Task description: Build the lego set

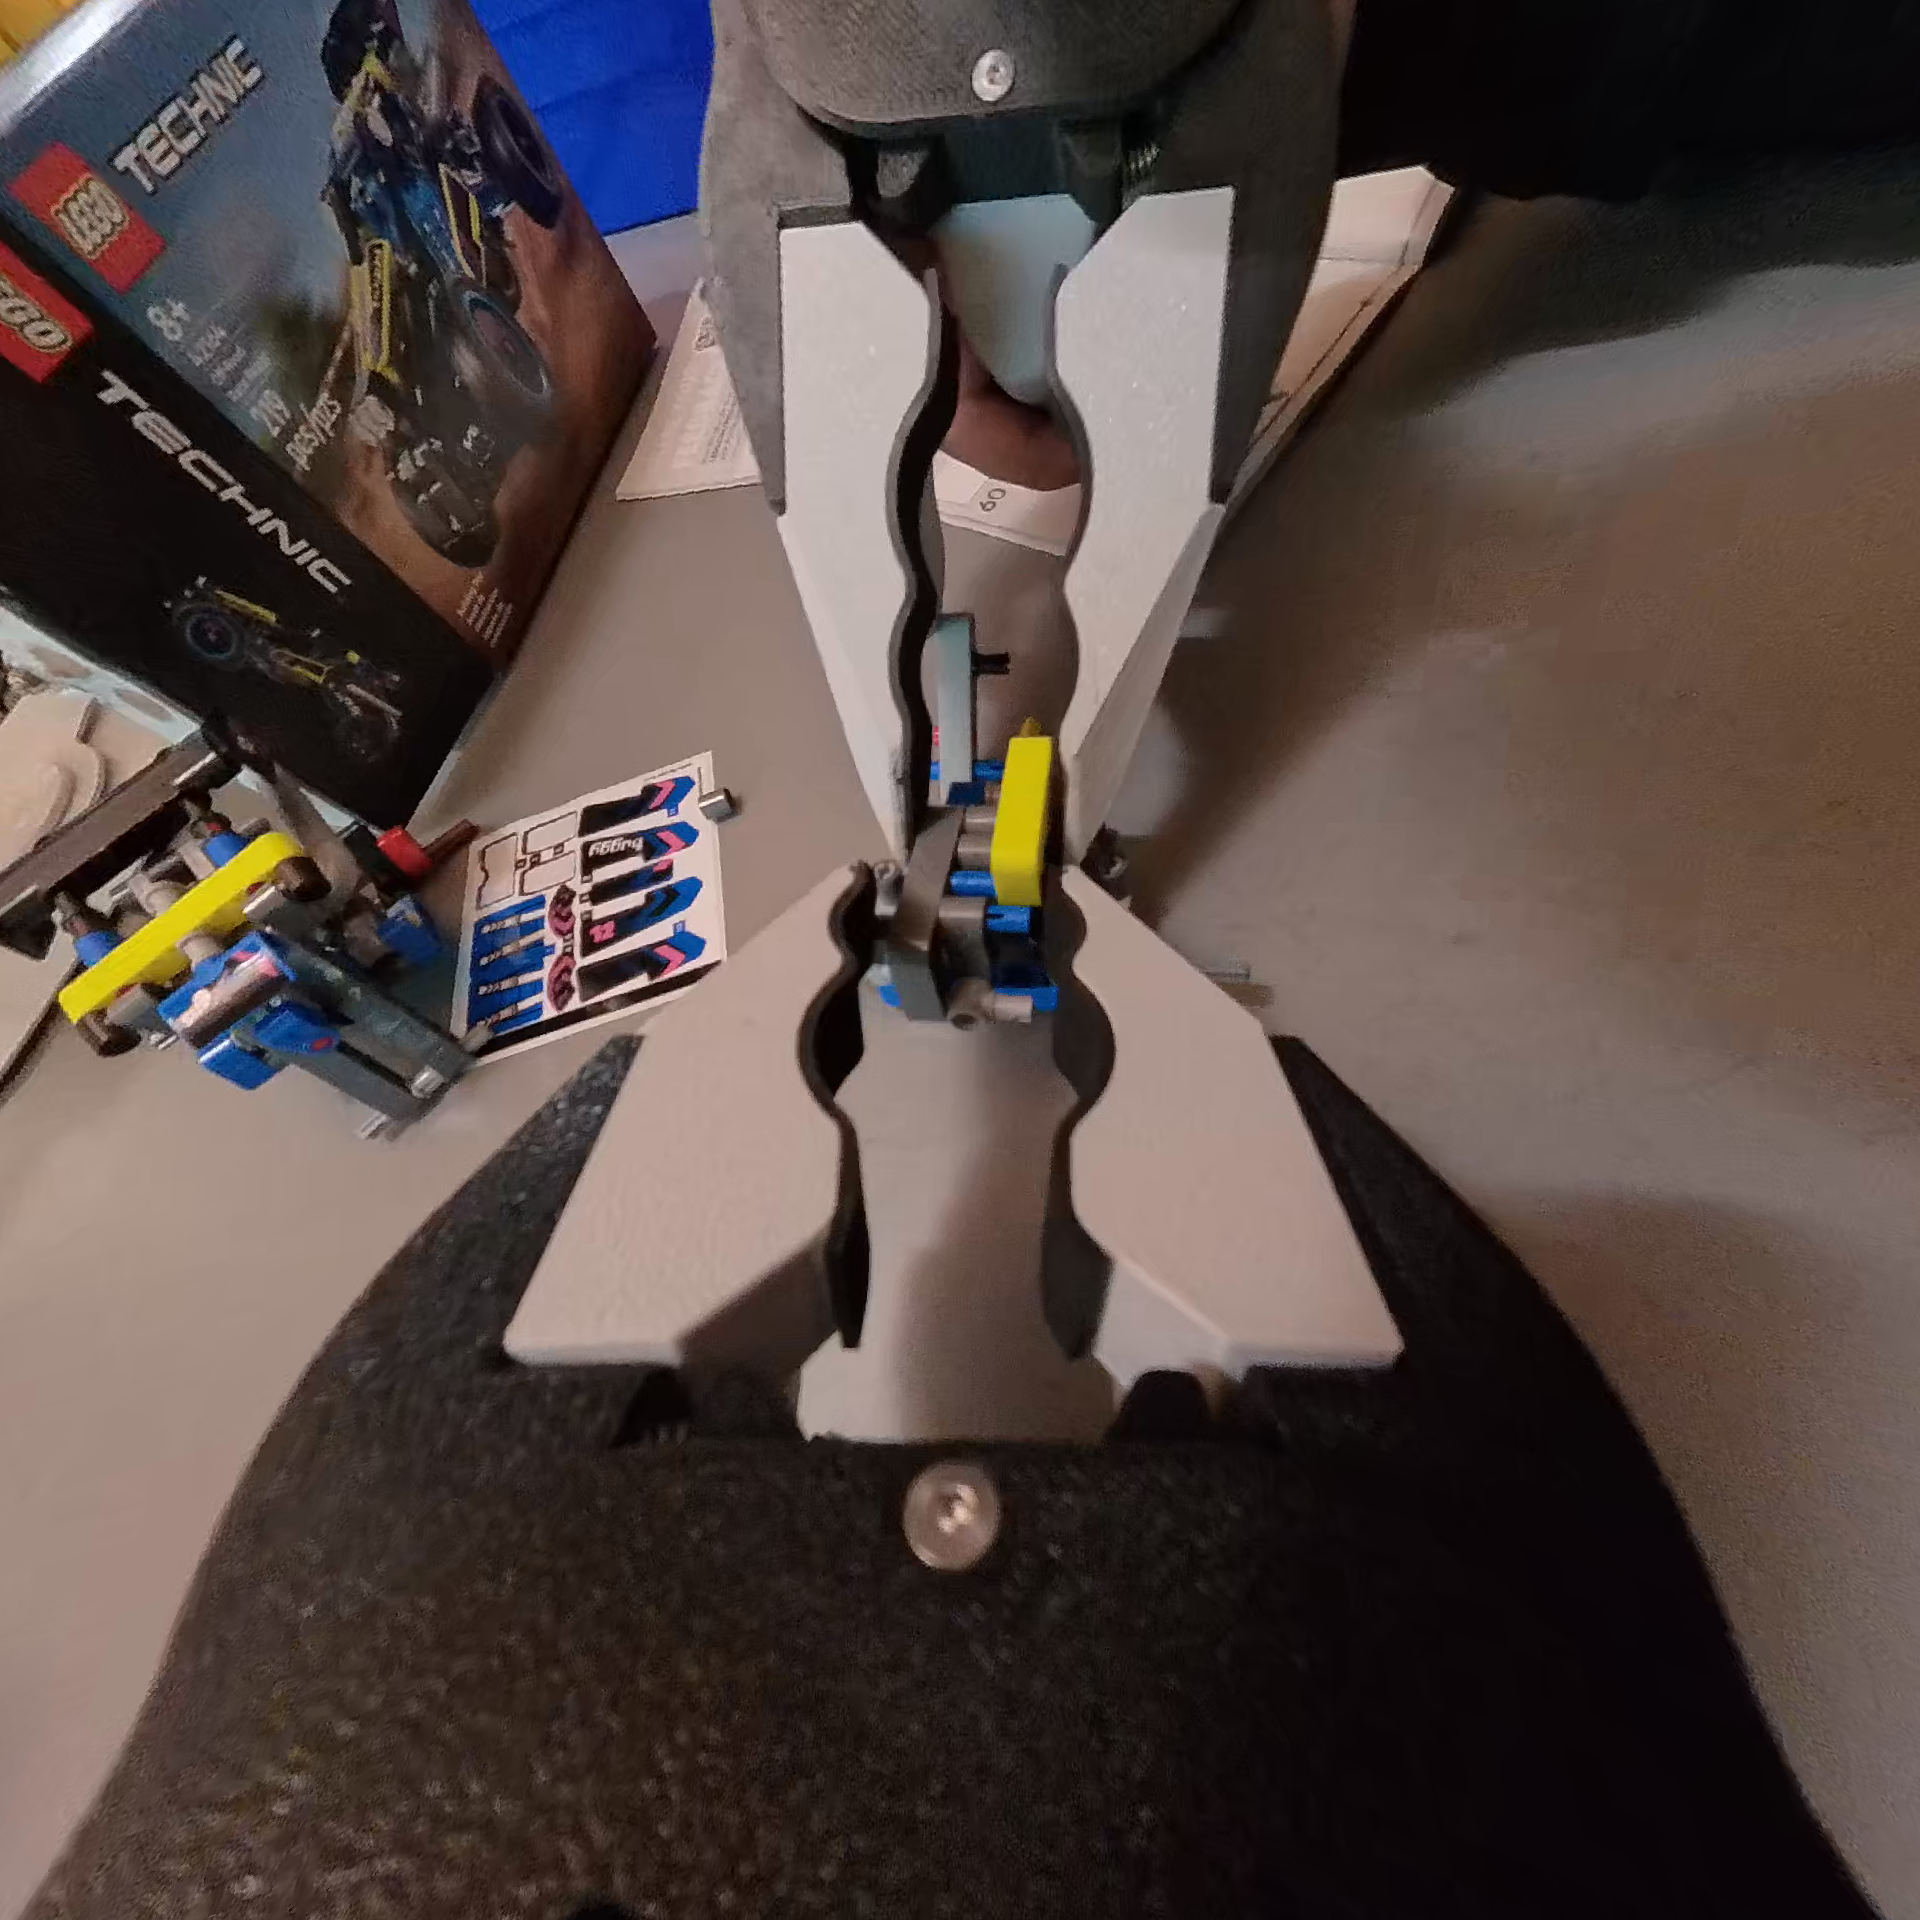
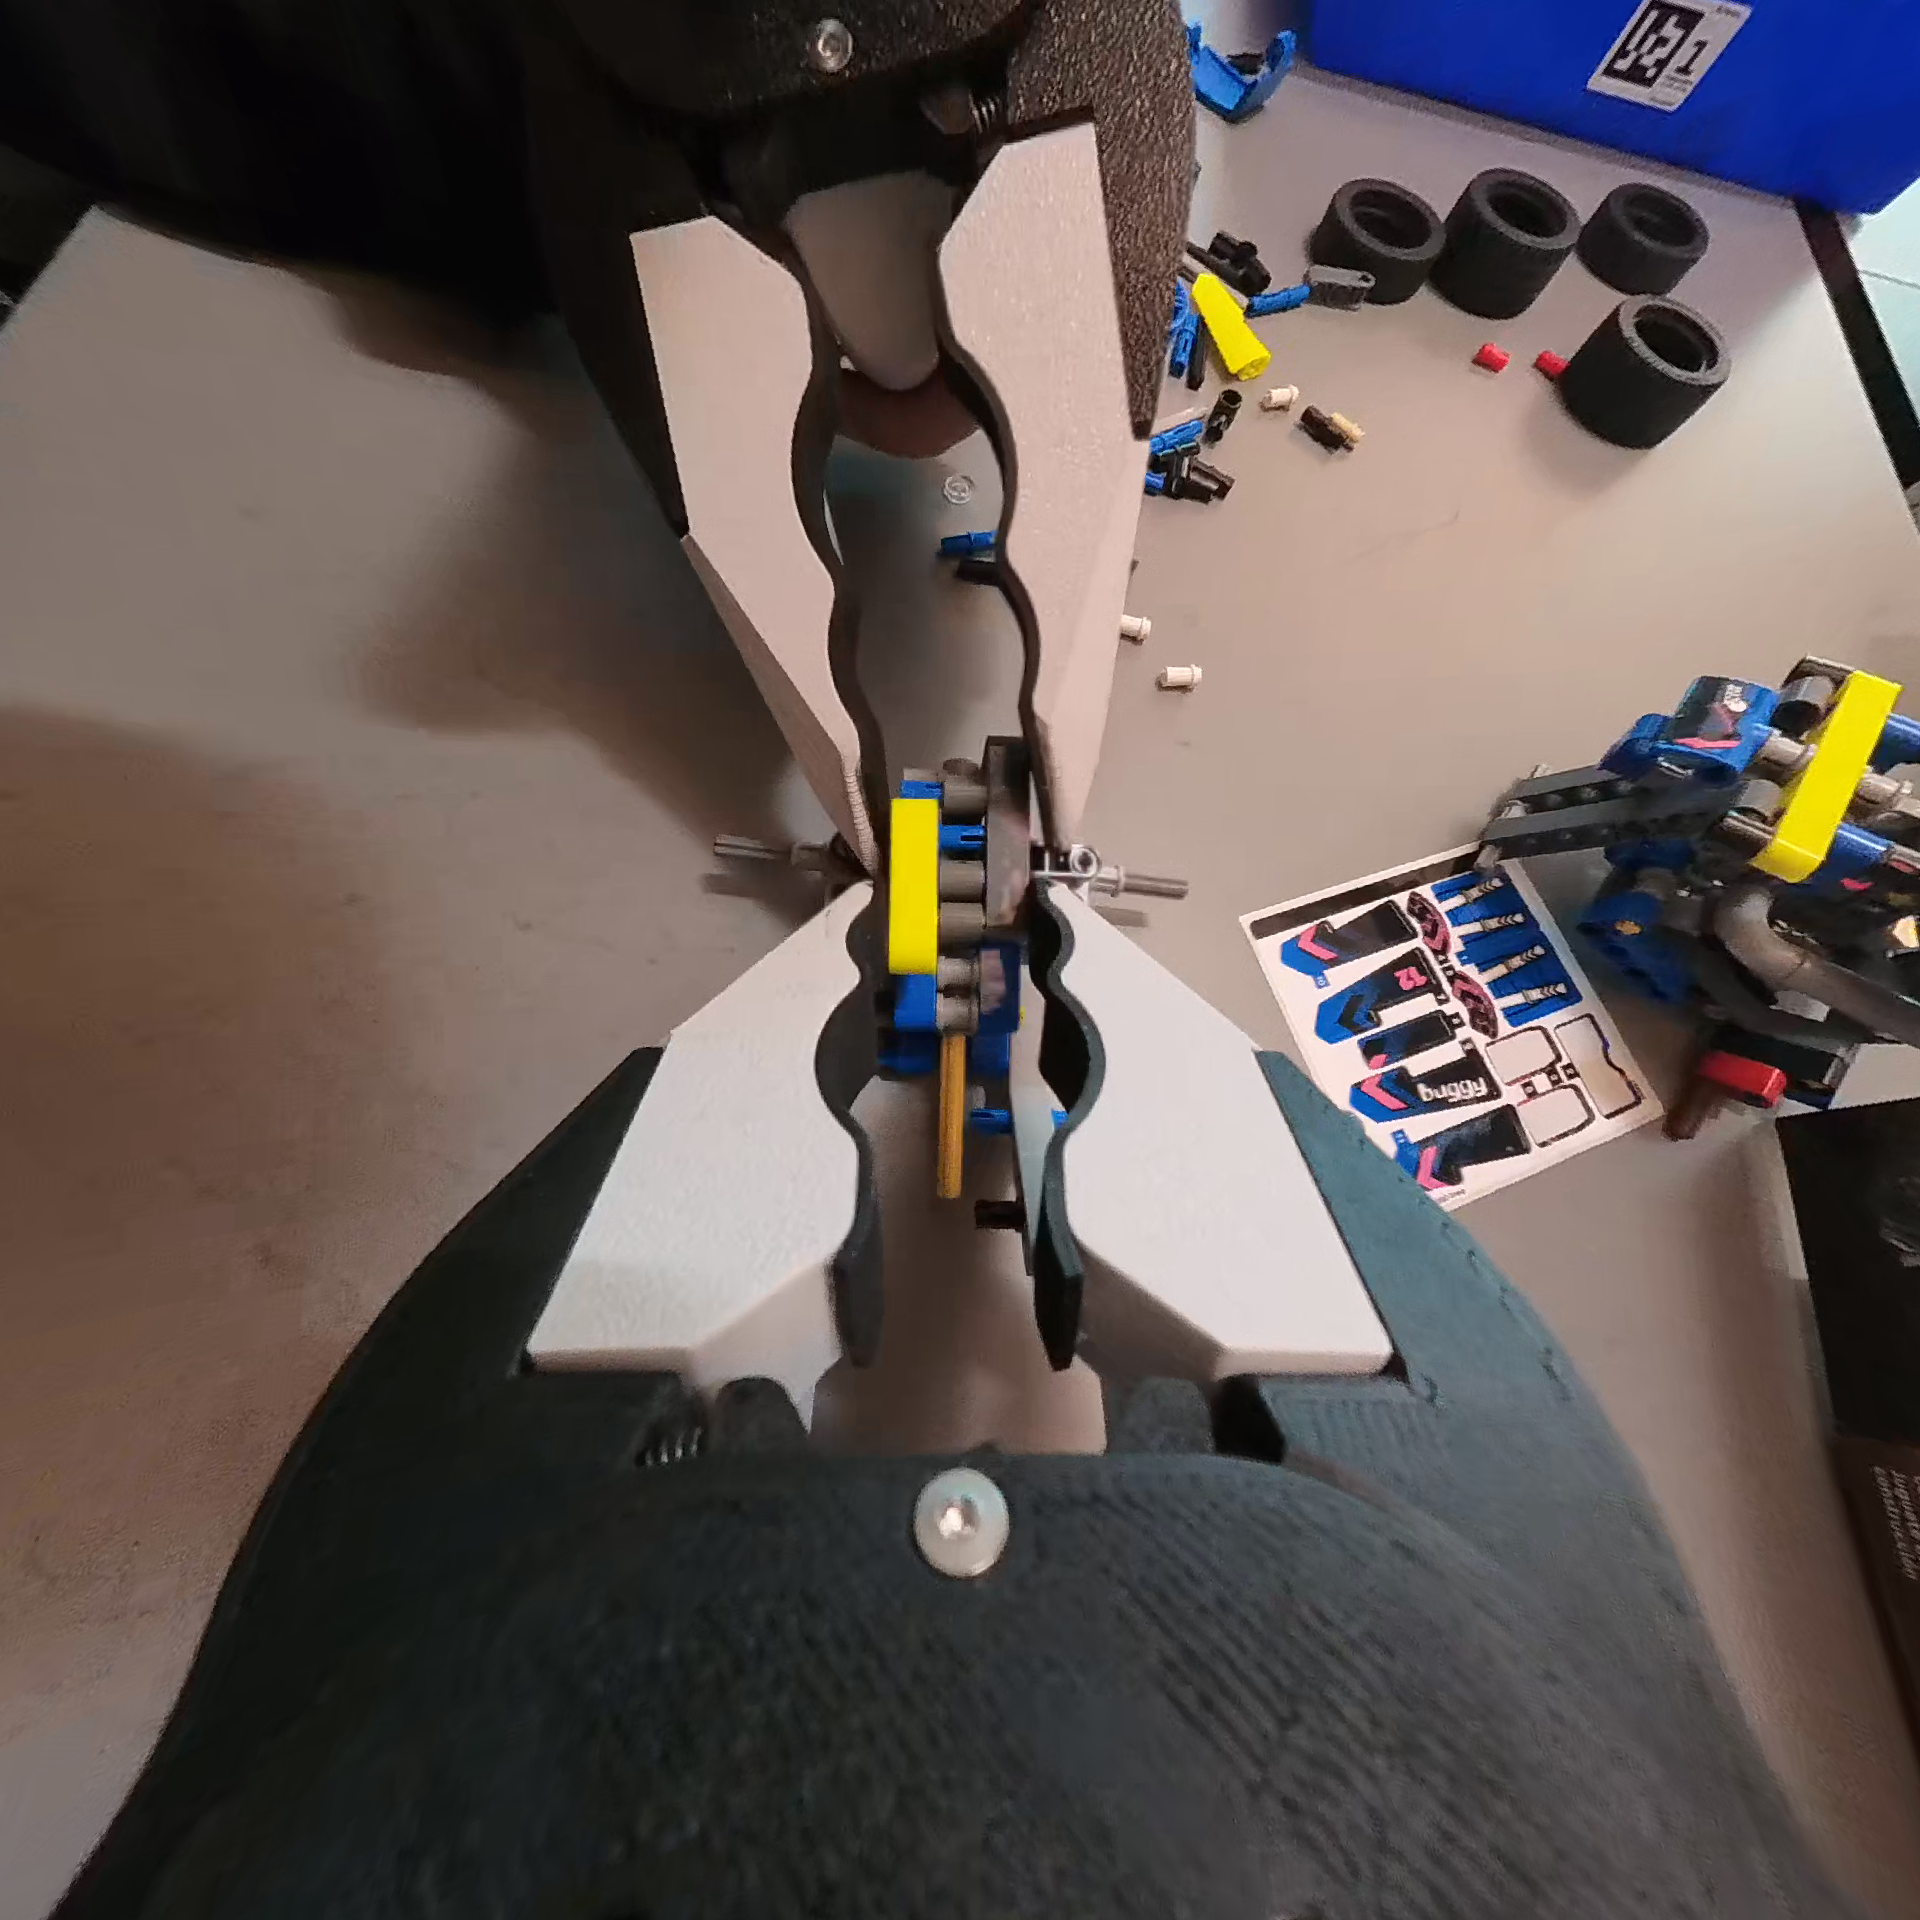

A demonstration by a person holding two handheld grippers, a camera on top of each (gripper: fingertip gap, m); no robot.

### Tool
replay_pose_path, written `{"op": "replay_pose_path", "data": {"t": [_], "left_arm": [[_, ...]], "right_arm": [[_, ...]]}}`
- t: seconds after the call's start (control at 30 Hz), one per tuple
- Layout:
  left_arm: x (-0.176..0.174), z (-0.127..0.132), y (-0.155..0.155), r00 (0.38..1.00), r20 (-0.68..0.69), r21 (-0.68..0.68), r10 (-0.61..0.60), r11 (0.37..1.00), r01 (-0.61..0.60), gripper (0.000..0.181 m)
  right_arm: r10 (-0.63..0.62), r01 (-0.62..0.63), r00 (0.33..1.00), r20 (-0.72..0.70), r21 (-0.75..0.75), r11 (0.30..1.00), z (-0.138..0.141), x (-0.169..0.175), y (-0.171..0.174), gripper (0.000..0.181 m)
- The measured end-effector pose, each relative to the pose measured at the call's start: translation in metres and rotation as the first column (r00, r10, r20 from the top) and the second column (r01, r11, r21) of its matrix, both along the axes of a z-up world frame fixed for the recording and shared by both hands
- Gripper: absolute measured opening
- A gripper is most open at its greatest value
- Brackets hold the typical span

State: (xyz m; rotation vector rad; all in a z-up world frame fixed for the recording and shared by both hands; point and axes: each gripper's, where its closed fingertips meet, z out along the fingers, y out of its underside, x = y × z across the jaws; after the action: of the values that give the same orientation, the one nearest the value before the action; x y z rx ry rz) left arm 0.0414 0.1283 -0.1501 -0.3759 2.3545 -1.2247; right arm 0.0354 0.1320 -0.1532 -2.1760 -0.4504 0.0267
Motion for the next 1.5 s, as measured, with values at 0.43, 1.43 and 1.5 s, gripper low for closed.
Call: {"op": "replay_pose_path", "data": {"t": [0.43, 1.43, 1.5], "left_arm": [[-0.004, -0.0047, 0.0011, 0.998, -0.048, -0.036, -0.039, 0.999, 0.037, 0.028], [-0.0077, -0.0063, 0.0015, 0.993, -0.1, -0.048, -0.057, 0.997, 0.053, 0.024], [-0.0077, -0.0063, 0.0012, 0.994, -0.095, -0.04, -0.054, 0.998, 0.05, 0.024]], "right_arm": [[-0.054, 0.045, 0.997, 0.059, 0.13, 0.99, 0.0019, -0.0039, 0.001, 0.025], [-0.067, 0.045, 0.985, 0.159, 0.139, 0.989, 0.001, -0.0064, 0.0023, 0.025], [-0.067, 0.043, 0.984, 0.165, 0.139, 0.989, 0.0008, -0.0064, 0.0022, 0.025]]}}
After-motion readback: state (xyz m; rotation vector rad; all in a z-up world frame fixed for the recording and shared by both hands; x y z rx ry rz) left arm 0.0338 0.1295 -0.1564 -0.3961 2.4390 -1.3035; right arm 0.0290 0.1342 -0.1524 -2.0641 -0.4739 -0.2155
